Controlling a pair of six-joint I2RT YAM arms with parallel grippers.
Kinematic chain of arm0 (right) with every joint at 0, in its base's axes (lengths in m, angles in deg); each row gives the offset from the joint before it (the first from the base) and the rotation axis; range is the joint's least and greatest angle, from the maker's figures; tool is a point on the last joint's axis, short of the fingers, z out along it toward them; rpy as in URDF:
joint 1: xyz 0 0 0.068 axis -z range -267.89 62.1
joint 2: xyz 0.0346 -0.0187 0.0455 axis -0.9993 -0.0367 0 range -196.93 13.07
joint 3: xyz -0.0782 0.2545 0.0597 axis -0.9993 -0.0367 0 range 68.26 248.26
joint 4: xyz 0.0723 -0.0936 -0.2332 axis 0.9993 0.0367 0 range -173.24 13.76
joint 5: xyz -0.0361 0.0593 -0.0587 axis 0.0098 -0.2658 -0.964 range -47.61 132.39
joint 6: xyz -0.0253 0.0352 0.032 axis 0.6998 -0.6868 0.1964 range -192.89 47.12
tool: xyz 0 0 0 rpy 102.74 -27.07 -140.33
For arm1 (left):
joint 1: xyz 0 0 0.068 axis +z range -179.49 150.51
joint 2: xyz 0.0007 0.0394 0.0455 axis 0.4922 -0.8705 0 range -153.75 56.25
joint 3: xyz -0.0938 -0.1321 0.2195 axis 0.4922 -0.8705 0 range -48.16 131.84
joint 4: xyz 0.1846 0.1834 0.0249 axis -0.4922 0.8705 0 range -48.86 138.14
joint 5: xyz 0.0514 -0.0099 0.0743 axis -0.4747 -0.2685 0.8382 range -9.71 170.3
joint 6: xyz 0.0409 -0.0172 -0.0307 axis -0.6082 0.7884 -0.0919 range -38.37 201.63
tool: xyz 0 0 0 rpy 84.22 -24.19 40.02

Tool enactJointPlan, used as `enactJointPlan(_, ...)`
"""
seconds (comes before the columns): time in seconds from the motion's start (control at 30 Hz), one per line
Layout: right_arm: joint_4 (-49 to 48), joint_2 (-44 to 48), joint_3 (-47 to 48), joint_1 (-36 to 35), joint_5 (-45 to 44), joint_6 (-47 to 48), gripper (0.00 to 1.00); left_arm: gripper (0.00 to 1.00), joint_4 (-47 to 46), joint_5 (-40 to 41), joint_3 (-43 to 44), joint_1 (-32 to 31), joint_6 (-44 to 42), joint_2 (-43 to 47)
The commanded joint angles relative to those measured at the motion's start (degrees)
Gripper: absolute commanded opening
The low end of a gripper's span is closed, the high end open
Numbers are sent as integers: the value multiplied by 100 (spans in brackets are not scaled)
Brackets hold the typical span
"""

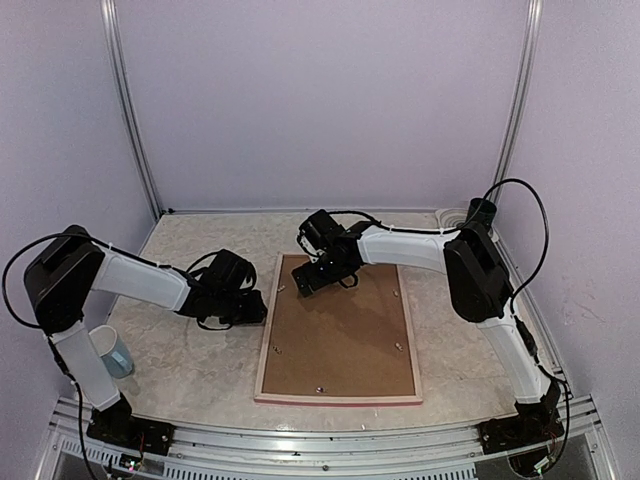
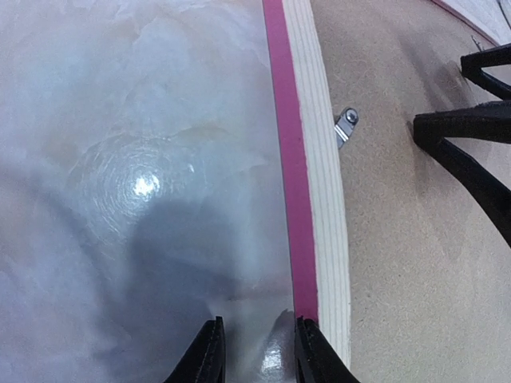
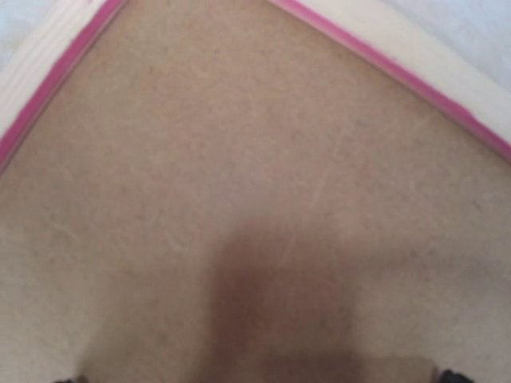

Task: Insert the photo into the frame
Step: Adjust the photo frame at the center of the board.

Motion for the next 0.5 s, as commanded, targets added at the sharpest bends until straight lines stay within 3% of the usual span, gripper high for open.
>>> enactJointPlan(0.0, 19, 243, -31, 57, -94, -132, 99, 31, -418, -446, -116, -204, 54, -120)
enactJointPlan(0.47, 100, -127, 539, 69, -231, -618, 99, 31, -681, -305, -257, -399, 363, -33)
